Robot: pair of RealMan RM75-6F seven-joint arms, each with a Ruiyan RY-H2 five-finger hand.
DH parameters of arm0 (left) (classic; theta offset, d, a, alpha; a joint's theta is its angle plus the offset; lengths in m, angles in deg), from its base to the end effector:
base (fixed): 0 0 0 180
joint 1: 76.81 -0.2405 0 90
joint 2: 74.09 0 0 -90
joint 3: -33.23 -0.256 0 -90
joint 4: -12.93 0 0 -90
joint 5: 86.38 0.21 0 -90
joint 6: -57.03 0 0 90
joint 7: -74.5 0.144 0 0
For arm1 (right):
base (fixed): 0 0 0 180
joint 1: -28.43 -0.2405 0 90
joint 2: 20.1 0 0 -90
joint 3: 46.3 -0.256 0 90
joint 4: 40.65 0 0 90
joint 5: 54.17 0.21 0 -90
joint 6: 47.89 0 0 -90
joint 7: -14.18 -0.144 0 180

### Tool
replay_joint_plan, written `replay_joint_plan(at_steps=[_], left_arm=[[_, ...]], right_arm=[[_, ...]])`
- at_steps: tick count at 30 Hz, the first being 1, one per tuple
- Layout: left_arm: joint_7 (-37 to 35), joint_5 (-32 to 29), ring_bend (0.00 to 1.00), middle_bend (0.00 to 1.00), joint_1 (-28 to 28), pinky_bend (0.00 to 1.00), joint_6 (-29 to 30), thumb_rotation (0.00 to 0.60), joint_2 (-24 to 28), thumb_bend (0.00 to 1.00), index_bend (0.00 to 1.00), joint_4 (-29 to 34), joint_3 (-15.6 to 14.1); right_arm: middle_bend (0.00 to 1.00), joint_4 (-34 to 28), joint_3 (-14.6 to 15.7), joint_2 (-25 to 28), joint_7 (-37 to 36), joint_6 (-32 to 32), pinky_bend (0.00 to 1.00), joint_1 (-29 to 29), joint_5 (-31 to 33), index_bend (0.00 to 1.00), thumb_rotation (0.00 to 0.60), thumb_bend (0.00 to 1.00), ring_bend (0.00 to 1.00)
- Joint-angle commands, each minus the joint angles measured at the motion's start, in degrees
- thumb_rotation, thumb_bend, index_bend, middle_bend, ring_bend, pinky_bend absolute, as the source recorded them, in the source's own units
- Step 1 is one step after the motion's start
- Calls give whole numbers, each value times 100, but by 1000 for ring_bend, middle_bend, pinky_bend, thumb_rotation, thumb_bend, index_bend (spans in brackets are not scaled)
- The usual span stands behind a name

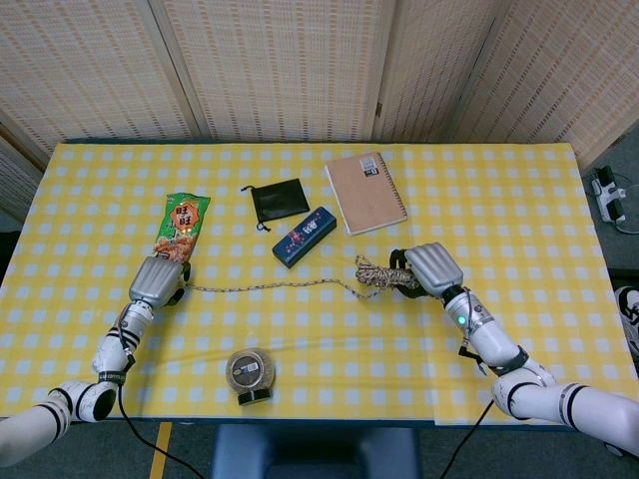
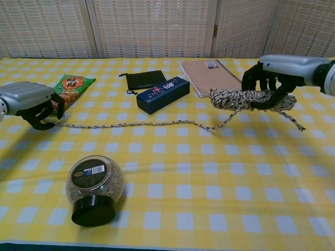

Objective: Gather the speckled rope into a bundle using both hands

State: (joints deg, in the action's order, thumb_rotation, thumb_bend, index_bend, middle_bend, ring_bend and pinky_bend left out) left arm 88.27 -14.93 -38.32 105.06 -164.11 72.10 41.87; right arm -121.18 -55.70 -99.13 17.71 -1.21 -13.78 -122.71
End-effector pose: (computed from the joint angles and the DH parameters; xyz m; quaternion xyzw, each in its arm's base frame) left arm -0.2607 0.3826 0.0128 -0.7545 -0.3191 -0.2506 0.5158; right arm -0.1925 -0.3702 0.0328 0.7390 -0.4127 0.3439 0.4065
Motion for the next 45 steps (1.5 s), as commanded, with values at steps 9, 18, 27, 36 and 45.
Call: replay_joint_plan(at_steps=[9,18,27,36,45], left_arm=[[94,-184,769,828,83,759,-117,600,-90,408,547,-107,-9],[192,-313,770,828,128,759,-162,600,-146,414,560,-178,-23],[290,-479,769,829,193,759,-289,600,-183,437,559,-220,-17],[202,-458,773,835,195,760,-258,600,-234,471,615,-287,-57],[-252,31,782,845,-67,774,574,600,185,475,649,307,-71]], right_arm=[[600,40,12,-20,-15,9,532,8,17,651,600,590,658],[601,84,24,-40,-40,-1,532,10,23,653,600,590,660],[601,112,23,-46,-66,-16,532,4,23,654,600,590,659],[603,133,22,-60,-126,12,535,27,11,657,600,591,662],[610,-68,19,94,-615,376,541,227,-370,667,600,593,671]])
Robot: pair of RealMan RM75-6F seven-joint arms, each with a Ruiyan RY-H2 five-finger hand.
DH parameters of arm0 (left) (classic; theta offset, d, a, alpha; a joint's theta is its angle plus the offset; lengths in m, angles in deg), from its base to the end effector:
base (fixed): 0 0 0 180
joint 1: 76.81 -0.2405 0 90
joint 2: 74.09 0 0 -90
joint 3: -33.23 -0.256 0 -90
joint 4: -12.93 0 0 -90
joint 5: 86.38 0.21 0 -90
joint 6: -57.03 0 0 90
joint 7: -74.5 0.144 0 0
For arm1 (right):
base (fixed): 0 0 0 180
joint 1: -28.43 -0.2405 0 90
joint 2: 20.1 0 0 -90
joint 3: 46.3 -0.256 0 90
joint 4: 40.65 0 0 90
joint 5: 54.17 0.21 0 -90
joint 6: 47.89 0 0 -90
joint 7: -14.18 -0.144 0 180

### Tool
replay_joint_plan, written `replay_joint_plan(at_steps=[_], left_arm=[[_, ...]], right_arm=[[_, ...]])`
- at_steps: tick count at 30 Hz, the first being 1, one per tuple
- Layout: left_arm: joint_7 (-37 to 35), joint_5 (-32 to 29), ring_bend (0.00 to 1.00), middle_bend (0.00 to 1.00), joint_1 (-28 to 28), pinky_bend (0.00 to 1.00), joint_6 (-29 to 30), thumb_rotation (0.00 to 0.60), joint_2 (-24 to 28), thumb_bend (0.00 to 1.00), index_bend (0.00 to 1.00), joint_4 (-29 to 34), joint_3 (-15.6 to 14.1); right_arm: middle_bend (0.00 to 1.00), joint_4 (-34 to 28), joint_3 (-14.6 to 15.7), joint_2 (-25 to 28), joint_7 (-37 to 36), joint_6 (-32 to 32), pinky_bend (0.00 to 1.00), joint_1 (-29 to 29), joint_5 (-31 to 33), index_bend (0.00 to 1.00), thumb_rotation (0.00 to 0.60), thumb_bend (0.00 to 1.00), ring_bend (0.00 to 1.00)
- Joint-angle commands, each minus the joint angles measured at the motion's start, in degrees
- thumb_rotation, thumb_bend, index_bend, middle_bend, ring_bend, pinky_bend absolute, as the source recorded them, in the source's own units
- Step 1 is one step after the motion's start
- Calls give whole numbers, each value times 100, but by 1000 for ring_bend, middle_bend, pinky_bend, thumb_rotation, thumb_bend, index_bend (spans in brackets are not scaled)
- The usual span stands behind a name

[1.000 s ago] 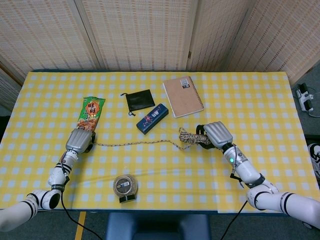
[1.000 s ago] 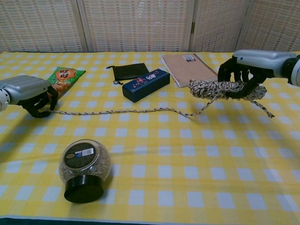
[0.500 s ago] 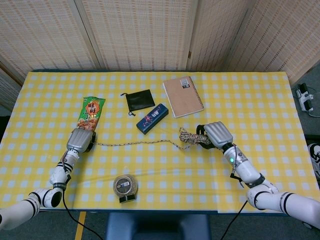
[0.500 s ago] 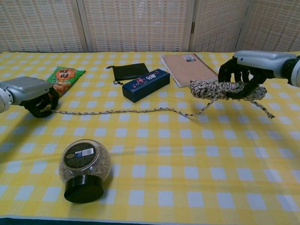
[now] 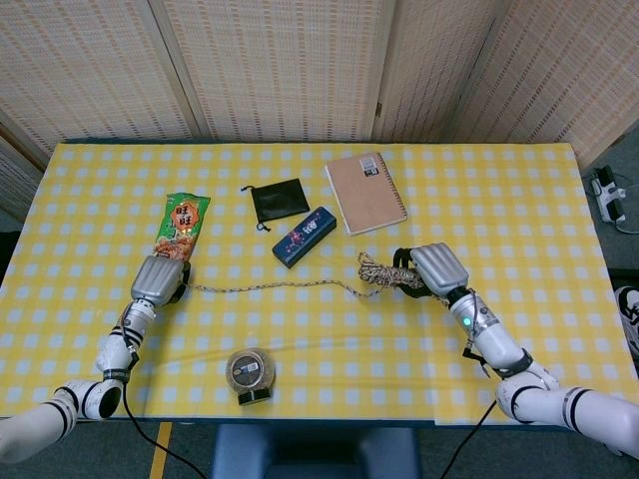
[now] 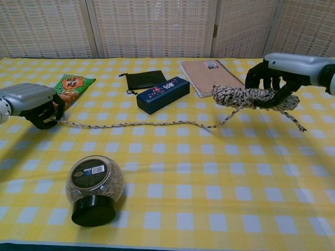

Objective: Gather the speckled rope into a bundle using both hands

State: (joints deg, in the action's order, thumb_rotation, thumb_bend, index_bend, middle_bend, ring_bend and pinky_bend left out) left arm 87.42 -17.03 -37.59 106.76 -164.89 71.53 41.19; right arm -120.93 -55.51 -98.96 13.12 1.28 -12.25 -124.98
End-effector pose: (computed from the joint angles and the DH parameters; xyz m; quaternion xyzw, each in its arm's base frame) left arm -0.2586 0.3851 0.0123 -0.7420 -0.3282 -0.2631 0.5220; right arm -0.1982 -0.3663 0.0384 0.7207 -0.4265 0.3689 0.4033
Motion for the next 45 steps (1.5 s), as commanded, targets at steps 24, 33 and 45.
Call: replay_joint_plan(at_steps=[24,33,45], left_arm=[[59,328,793,856,56,780,788,600,2579,477,666,3713,594],[452,61,791,856,506,780,536,600,2515,478,665,4312,783],[57,376,789,856,510,781,672,600,2591,482,665,5018,685]], right_arm=[[656,-1953,185,405,-1735,412,587,-184,-1866,723,600,593,709],[662,-1960,-156,-380,-1482,-305,593,-681,-806,739,600,618,713],[674,-1307,-759,-1825,-959,24,603,-932,937,757,600,619,720]])
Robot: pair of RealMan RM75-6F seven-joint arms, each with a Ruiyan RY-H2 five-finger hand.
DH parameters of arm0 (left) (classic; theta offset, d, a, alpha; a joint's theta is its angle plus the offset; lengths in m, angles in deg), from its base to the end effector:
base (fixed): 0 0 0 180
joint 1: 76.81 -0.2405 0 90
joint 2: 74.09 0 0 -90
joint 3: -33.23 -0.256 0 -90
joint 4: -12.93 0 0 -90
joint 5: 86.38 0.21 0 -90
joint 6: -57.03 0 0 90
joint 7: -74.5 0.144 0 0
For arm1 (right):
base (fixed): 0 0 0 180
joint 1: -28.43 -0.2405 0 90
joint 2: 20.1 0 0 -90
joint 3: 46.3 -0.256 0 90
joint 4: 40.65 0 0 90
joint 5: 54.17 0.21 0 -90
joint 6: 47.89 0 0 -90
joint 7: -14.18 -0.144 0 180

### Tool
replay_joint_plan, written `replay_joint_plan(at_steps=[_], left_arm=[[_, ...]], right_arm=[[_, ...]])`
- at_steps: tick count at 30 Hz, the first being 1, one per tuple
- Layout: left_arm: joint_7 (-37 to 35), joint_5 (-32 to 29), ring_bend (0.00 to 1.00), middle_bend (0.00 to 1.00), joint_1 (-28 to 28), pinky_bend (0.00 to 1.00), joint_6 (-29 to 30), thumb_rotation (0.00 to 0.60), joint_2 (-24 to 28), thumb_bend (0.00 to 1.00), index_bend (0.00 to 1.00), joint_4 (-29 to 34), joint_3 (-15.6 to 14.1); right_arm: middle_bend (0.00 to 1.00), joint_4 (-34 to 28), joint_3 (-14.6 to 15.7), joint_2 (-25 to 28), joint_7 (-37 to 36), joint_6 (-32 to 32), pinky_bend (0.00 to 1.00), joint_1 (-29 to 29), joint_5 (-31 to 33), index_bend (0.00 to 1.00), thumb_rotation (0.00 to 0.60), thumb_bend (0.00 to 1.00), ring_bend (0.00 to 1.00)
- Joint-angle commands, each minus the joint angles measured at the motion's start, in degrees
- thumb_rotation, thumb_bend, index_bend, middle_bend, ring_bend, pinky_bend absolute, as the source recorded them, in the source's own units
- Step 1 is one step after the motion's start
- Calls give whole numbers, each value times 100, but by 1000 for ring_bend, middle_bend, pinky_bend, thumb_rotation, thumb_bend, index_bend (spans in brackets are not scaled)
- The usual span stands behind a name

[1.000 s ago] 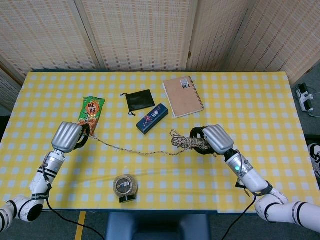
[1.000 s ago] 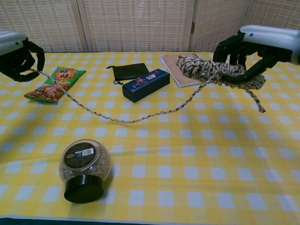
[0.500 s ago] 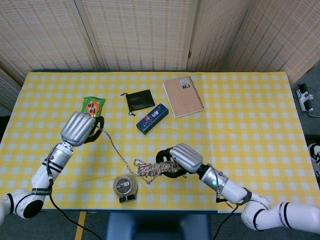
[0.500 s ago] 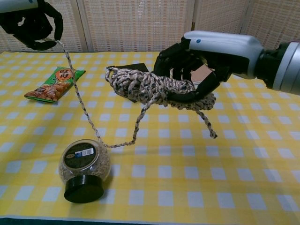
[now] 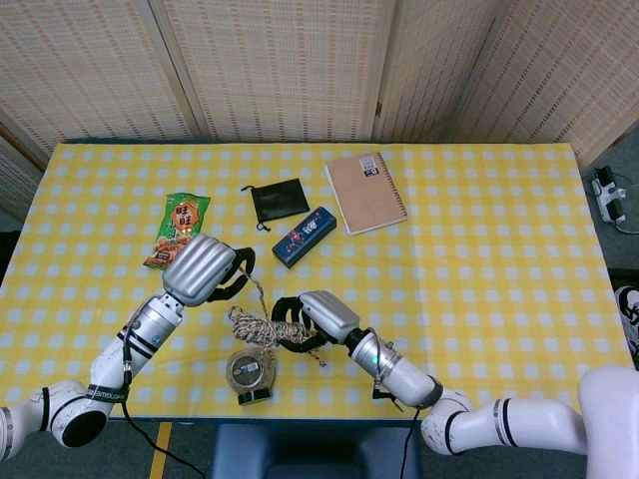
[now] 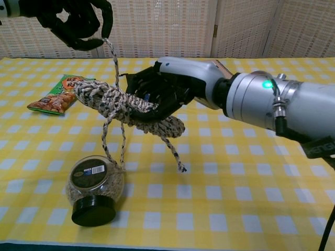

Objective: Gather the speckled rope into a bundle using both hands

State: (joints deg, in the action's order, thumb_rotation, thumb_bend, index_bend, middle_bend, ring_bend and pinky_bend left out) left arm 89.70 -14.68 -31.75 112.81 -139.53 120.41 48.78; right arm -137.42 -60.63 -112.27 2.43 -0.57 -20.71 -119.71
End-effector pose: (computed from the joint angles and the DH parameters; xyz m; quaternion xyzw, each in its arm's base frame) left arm -0.0721 0.3361 0.0999 -0.7599 -0.2823 -0.4577 0.3653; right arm -0.0365 -0.3024 -0.0464 0.6555 -0.5788 0.4722 0.1110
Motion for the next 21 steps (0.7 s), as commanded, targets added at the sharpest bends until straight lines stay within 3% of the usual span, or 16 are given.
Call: replay_joint_plan(at_steps=[1,13,21], left_arm=[[-253,204,789,856,-107,781,85,600,81,483,665,172,-108],[-1380,1335,789,856,-780,780,586,600,459,486,664,221,-786],[-1909,1423,789,856,-1175,780,913,600,528,486,665,-254,-1033]], right_arm=[[675,437,-301,-625,87,268,603,-92,482,759,600,619,721],[691,1893,-1029,-2004,-697,1216,620,-57,434,784,600,630,735],[702,2063,-1317,-1967,-1639,1127,635,104,250,798,600,630,748]])
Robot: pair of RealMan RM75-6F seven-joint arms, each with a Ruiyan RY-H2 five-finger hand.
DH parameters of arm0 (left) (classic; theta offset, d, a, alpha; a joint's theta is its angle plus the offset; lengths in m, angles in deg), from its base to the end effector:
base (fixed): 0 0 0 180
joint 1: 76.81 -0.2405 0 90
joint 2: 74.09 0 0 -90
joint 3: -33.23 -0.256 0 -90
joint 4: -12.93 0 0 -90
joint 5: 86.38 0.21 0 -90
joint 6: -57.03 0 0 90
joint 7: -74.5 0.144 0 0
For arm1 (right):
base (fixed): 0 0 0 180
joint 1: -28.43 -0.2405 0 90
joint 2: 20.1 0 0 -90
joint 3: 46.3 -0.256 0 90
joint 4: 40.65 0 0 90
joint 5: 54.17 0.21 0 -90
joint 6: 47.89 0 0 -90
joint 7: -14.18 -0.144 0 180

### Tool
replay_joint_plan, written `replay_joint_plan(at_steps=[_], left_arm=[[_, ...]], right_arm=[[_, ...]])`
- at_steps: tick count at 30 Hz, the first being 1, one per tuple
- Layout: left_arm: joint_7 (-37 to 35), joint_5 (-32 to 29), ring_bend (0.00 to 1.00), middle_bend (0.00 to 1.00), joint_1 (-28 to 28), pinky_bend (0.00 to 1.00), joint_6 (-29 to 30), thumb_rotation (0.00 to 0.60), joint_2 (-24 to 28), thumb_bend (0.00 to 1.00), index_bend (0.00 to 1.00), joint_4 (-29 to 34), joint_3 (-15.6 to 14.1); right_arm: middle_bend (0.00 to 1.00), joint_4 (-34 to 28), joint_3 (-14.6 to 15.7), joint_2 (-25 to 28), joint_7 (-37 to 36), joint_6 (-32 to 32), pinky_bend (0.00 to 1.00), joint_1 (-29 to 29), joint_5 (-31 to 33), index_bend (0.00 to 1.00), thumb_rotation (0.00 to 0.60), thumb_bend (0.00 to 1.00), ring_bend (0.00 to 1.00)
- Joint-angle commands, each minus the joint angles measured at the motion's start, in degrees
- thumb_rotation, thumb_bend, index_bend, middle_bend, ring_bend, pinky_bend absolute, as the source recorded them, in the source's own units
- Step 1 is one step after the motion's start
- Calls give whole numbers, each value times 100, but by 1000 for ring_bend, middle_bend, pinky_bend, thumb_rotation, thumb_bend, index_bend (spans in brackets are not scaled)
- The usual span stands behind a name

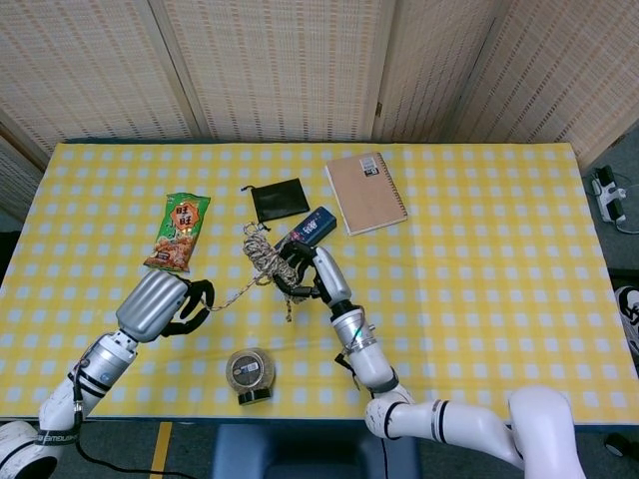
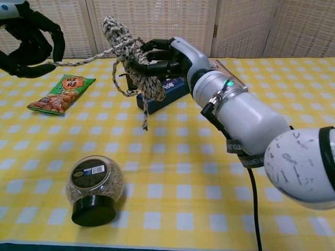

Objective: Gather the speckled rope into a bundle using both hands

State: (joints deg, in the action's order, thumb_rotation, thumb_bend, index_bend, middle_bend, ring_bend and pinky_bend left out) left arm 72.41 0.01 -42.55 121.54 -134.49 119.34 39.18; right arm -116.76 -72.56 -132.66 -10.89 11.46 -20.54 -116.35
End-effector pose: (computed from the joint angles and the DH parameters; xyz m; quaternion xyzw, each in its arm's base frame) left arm -0.1478 0.2898 0.1169 -0.7352 -0.3477 -0.4655 0.3492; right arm -0.0224 -0.3514 -0.0769 0.4179 -0.6582 0.6128 0.1289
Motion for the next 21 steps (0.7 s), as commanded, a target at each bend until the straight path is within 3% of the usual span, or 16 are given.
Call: replay_joint_plan(at_steps=[1,12,21], left_arm=[[-275,-102,790,856,-128,780,11,600,23,486,665,-249,-101],[-1099,-751,788,856,-375,780,-363,600,-179,490,668,-1369,-206],[-1296,-1073,787,856,-423,780,-666,600,-400,491,670,-1957,-179]], right_arm=[[703,-90,-134,159,-420,-147,637,129,-104,801,600,630,748],[711,-766,-339,944,-1040,-470,643,520,-45,811,600,630,755],[715,-892,-392,1180,-1779,-618,647,655,-317,816,600,630,758]])
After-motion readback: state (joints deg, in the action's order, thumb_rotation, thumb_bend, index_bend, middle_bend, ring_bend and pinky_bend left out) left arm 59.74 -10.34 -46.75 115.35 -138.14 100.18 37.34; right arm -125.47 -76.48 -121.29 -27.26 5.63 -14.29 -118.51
